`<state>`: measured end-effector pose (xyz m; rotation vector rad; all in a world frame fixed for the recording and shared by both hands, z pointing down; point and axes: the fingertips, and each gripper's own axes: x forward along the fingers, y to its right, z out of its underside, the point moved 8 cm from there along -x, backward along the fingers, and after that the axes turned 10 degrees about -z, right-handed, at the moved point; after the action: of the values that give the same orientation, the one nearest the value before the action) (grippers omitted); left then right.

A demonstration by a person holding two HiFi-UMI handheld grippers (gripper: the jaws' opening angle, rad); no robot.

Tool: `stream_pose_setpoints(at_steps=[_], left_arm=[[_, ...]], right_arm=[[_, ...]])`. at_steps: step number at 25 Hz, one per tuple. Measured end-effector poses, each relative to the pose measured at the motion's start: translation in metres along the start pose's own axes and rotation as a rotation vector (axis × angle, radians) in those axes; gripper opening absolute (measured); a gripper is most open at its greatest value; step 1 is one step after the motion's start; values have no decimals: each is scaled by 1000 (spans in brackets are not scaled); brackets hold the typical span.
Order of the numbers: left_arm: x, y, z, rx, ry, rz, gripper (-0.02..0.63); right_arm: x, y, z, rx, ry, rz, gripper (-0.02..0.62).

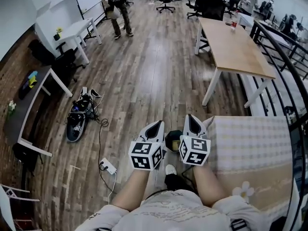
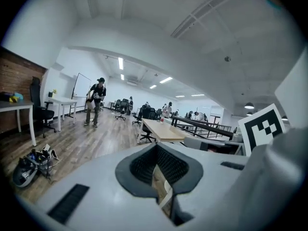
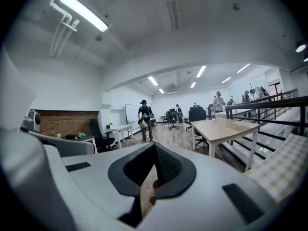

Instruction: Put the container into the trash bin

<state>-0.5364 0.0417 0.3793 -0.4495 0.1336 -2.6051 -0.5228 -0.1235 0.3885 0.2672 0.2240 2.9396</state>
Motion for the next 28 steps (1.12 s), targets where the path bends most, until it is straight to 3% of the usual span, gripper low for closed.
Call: stream_pose_setpoints(at_steps=[9,28], left_arm=[[-73,29,-29,44,99,14,5],[-86,34,-29,19,102,30,5]], right_arm=[[-77,-40,-45,-34,81,-42,2],[-90,-37,-40,-18,27,-26,3]])
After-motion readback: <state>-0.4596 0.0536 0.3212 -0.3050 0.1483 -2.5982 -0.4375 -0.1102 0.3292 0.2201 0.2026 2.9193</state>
